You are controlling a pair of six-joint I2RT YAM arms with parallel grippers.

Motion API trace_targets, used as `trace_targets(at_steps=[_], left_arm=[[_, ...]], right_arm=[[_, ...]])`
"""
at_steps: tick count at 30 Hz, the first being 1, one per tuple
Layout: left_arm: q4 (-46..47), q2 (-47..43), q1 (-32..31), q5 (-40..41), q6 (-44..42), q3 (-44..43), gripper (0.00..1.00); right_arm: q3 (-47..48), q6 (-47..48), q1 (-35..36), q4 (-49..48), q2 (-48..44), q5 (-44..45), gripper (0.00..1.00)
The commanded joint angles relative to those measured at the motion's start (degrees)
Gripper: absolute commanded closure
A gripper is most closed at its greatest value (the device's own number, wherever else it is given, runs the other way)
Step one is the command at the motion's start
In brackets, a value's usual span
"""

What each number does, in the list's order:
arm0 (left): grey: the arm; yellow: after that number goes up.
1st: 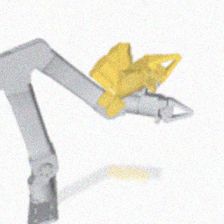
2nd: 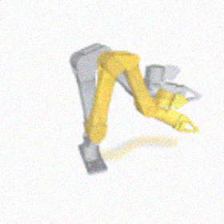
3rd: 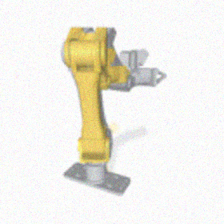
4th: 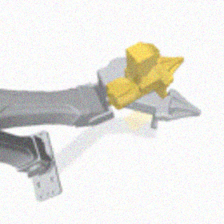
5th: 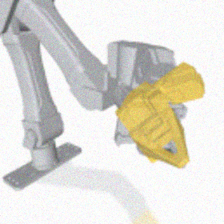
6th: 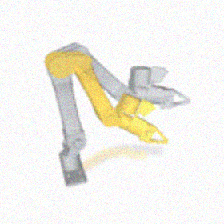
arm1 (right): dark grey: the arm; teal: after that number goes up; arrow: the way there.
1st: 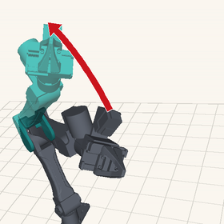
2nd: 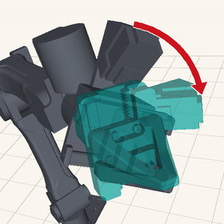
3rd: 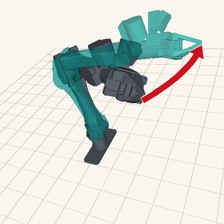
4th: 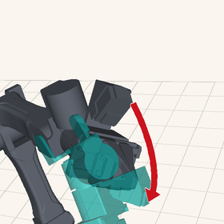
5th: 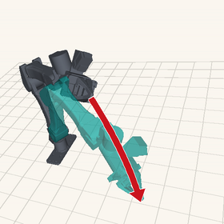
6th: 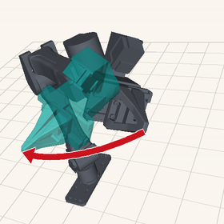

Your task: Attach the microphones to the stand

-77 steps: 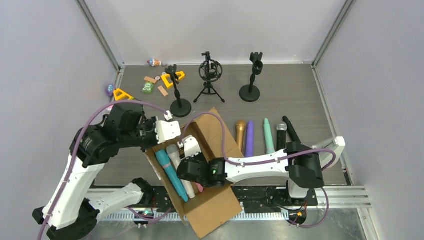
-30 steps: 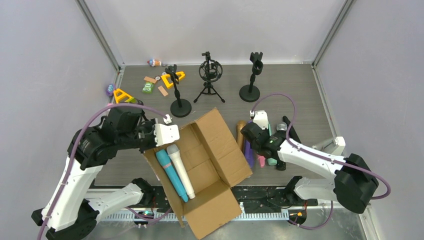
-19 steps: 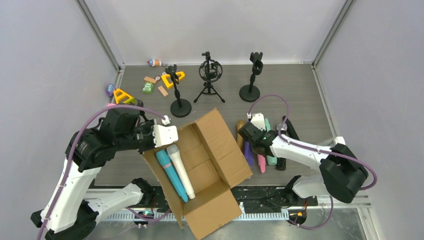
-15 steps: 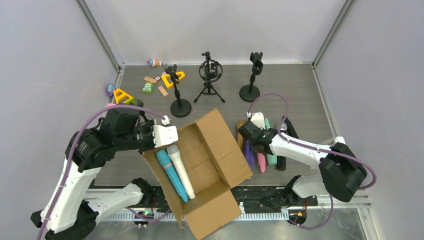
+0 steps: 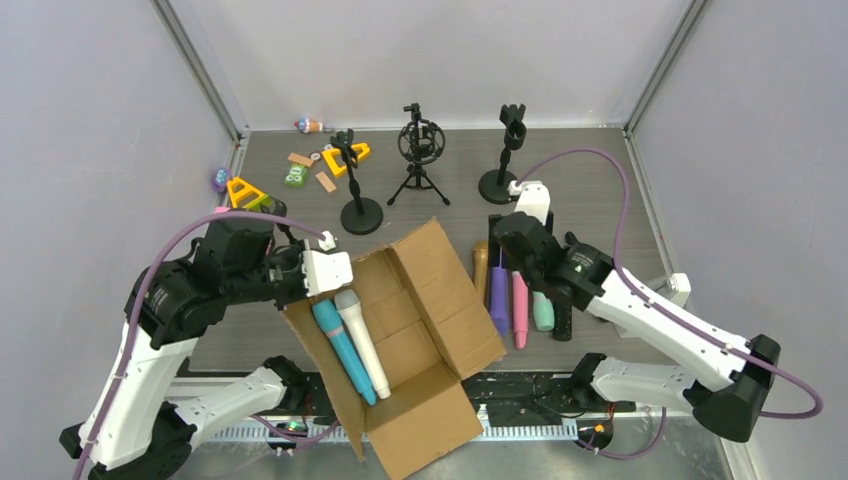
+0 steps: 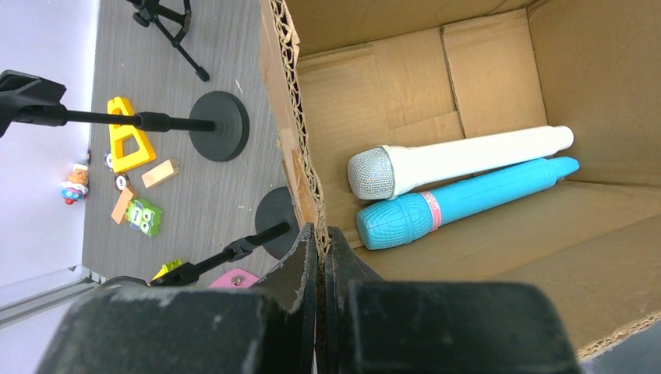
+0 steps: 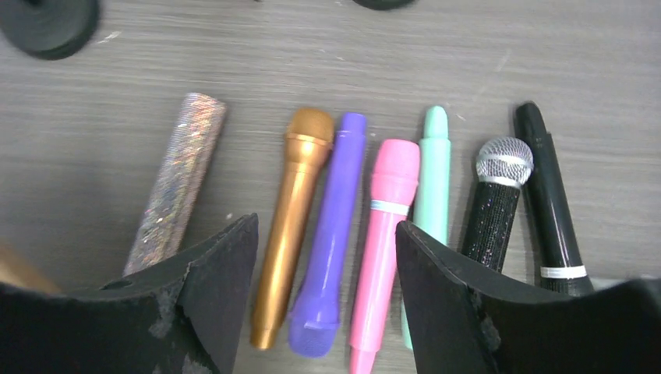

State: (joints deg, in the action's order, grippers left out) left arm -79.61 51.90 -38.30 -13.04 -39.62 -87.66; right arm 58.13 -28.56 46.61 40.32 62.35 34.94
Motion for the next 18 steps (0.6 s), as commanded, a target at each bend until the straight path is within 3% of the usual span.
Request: trace_targets(at_steps=[1, 5, 8, 12, 18], left_arm=[[-3.1, -0.1, -0.5, -3.0, 1.3, -1.6, 1.0], [-1.8, 0.1, -0.5, -3.5, 2.6, -1.8, 1.0], [-2.0, 0.5, -0.5, -3.4, 2.7, -2.1, 1.0], [-2.5, 0.5, -0.5, -3.0, 2.7, -1.7, 1.0], [0.0, -1.0, -0.5, -2.7, 3.8, -1.3, 1.0]], right_arm=[[8.1, -2.3, 13.4, 6.8, -0.9, 10.0, 0.3], [18.0, -9.2, 30.6, 13.1, 5.8, 20.4, 0.3], [19.9, -8.9, 41.4, 8.5, 8.0, 24.2, 0.3], [18.5, -4.5, 47.2, -4.1, 12.3, 22.6, 0.29], [7.1, -2.7, 46.6, -24.7, 15.3, 9.2, 0.2]])
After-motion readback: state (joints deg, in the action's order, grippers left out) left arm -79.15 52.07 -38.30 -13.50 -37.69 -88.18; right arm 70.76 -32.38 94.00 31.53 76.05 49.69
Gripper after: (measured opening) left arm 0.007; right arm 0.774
